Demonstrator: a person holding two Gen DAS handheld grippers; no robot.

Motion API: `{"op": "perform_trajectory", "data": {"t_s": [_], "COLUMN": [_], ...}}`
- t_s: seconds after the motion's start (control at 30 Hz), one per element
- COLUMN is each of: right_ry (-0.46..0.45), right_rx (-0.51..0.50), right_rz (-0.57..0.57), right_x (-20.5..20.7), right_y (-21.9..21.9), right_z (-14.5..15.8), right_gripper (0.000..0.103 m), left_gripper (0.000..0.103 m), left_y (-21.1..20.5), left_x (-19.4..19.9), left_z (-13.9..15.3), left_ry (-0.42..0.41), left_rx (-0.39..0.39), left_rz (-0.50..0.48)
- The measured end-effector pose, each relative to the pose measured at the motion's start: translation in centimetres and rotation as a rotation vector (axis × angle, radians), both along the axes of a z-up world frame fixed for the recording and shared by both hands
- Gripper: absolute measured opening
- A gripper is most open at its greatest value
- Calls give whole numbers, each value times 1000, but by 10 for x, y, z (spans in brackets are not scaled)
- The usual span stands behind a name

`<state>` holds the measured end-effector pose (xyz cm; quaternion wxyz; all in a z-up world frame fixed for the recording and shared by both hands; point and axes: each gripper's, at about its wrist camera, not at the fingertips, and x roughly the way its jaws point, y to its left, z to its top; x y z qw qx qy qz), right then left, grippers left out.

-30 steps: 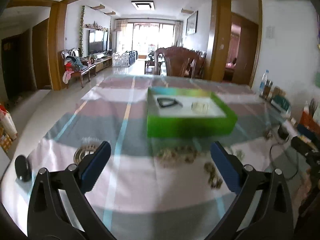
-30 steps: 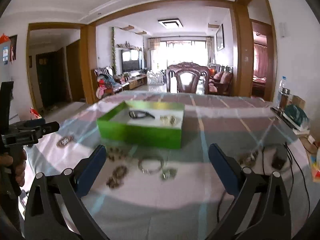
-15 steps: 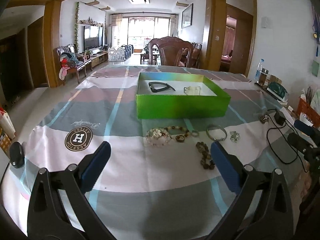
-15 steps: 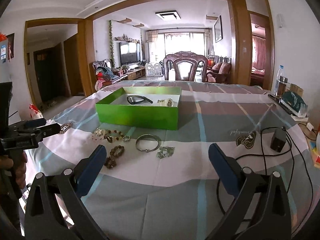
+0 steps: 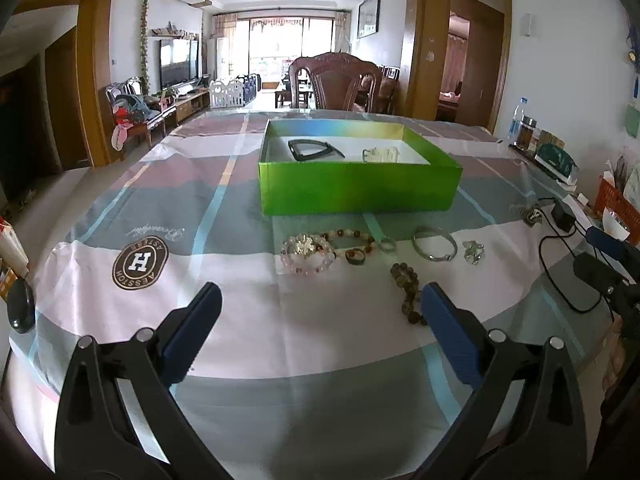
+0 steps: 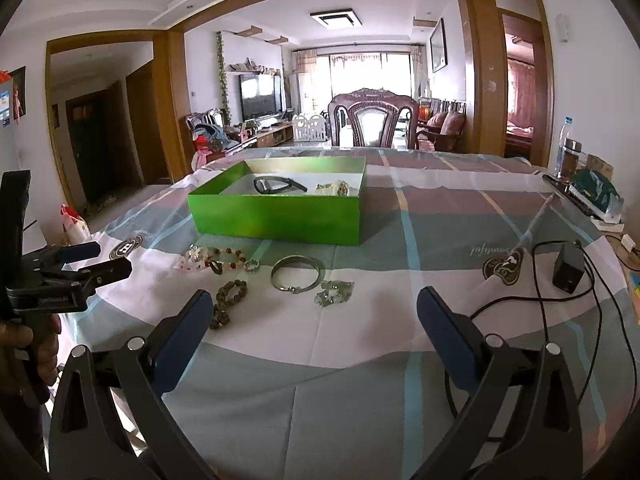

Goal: Organize jewelry
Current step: 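Move both tools back to the jewelry on the cloth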

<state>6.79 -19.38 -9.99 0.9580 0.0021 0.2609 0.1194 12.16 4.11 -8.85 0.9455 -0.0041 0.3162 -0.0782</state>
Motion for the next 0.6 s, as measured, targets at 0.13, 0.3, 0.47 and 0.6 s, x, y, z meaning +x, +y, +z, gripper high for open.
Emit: {"op": "perform_trajectory", "data": {"t_s": [0.13,0.3,0.47,0.6], "right_ry": [13,24,46,57], "right_rx": [6,12,14,13], "right_rz": [-1,5,4,-4], "right_x": [4,9,15,19], "right_y": [-1,-2,-4,-11], "right_z": [-5,-10,-16,-19], "right_gripper": [99,99,99,99], "left_gripper": [99,99,99,94], "left_y": [-3,-19,-48,-73], "left_x": [6,18,37,58], "left_z": [-6,-18,-31,-45], "left_ry": [25,77,143,207], "left_rx": [3,-3,-34,-43], "left_rz": [-6,-44,-97,-126]}}
